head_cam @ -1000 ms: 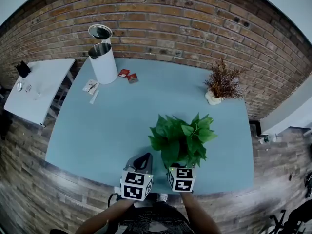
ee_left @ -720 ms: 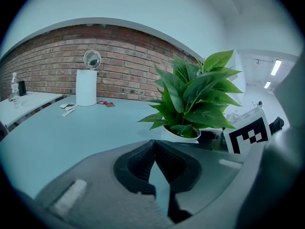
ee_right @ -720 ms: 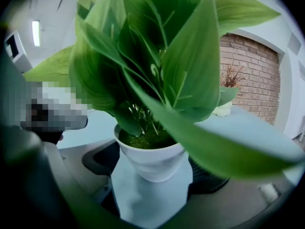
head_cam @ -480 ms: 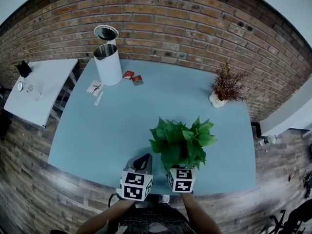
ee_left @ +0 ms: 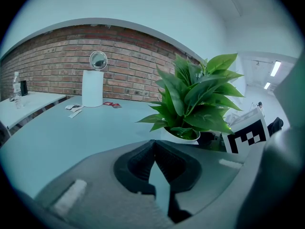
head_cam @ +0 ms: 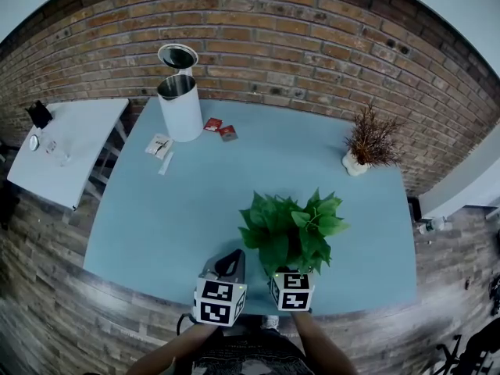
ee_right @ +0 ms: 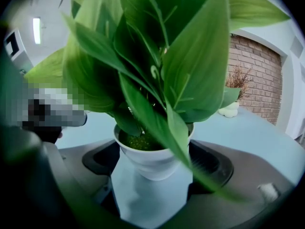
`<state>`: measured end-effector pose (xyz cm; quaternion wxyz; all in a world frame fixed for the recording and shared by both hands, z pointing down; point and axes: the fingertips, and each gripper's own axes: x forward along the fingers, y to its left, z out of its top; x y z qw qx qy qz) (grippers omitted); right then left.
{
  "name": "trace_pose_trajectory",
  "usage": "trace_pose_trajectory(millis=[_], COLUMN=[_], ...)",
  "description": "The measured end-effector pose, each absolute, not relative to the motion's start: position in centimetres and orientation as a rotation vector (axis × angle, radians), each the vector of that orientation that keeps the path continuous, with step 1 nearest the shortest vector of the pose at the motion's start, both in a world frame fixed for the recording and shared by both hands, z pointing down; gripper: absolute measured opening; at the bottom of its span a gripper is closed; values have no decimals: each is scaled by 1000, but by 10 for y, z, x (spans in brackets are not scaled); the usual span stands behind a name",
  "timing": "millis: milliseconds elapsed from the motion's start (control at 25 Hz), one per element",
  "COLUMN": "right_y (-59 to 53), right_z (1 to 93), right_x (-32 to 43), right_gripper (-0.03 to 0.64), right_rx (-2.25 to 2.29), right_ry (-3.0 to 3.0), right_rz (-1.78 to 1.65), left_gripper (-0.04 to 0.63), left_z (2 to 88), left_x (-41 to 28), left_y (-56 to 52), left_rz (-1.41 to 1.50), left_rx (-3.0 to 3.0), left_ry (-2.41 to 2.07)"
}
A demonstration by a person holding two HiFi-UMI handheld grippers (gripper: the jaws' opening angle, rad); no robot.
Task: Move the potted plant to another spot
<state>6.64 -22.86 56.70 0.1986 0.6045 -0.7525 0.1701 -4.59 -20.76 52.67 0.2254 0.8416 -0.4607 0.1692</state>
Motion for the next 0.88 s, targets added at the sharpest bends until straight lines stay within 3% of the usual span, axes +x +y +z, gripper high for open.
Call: trace_pose_trajectory(millis=[880], right_y=[-239], right_z=[565], right_x=[-7], right_gripper=[453], right_rx=[1639], right_ry=[-2155], right_rz=[463], left_gripper=[0], left_z=[530], left_x=[-107], left_y=[-215], left_rz=[467], left_rx=[2301], left_ry=[-1303])
